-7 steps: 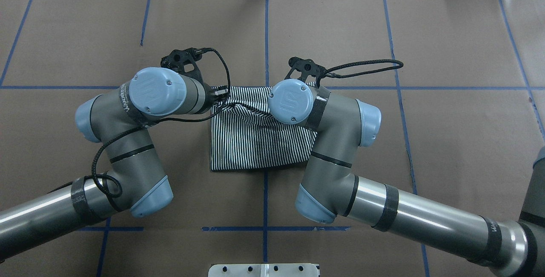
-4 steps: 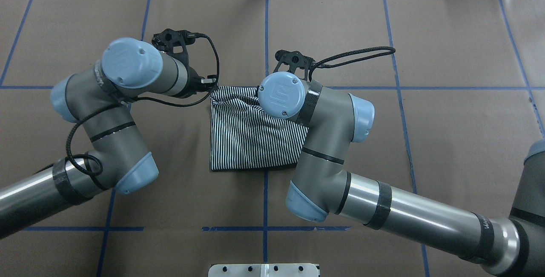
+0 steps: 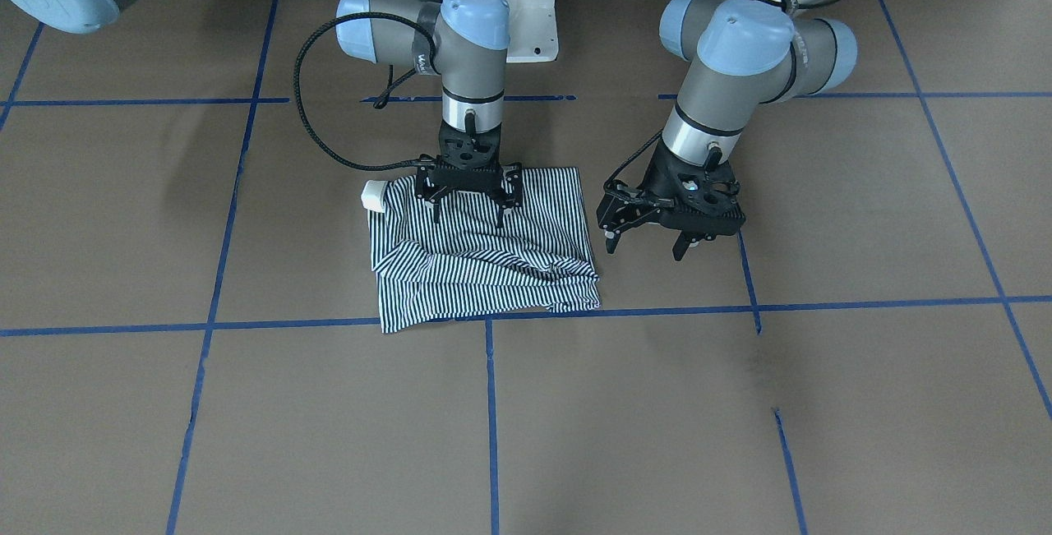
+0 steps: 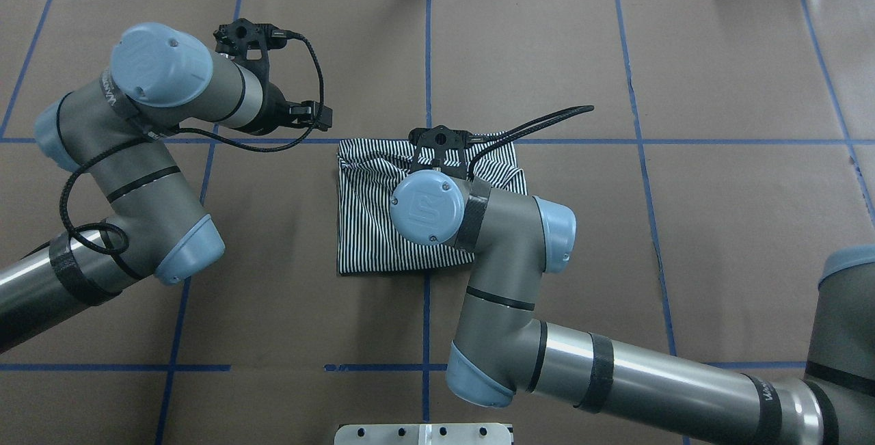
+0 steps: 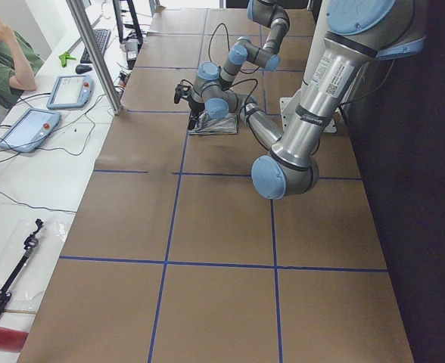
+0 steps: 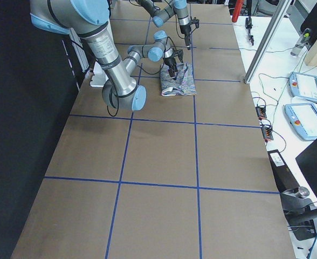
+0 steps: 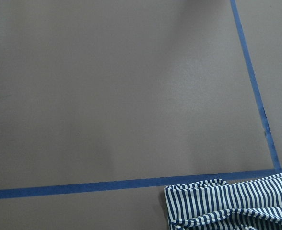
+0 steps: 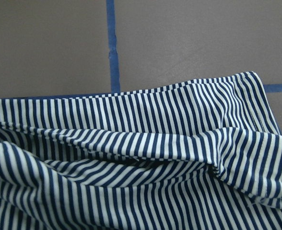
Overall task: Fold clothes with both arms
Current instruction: 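Open the left gripper and raise it away while the right gripper presses the fold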
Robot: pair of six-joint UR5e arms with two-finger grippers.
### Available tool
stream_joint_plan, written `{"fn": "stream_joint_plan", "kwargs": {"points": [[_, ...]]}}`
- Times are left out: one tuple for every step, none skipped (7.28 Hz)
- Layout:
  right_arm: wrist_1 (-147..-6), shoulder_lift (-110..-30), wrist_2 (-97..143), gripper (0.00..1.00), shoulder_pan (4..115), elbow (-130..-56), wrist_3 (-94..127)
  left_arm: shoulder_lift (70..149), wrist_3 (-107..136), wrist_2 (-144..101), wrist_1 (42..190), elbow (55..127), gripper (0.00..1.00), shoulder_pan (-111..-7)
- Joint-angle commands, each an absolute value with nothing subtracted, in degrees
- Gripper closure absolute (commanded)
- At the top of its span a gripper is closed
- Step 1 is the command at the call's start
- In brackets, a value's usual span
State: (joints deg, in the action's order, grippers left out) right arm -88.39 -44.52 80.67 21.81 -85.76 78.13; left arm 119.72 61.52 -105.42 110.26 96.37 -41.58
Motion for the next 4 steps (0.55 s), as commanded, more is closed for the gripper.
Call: {"fn": "stream_joint_plan", "kwargs": {"points": [[-88.4, -44.1, 78.4, 0.00, 22.9, -82.5, 75.6, 119.6, 61.8, -105.5, 110.3, 96.4, 0.00, -41.5], [-88.3, -44.1, 78.3, 0.00, 24.0, -80.9, 73.4, 119.6, 61.8, -105.4, 110.3, 96.4, 0.00, -41.5], [-88.3, -43.9, 78.3, 0.00, 25.5, -79.0, 71.2, 119.6, 61.8, -105.4, 110.3, 96.4, 0.00, -41.5], [-88.2, -42.9, 78.3, 0.00, 27.3, -76.4, 69.5, 119.6, 61.8, -105.4, 110.3, 96.4, 0.00, -41.5]]}}
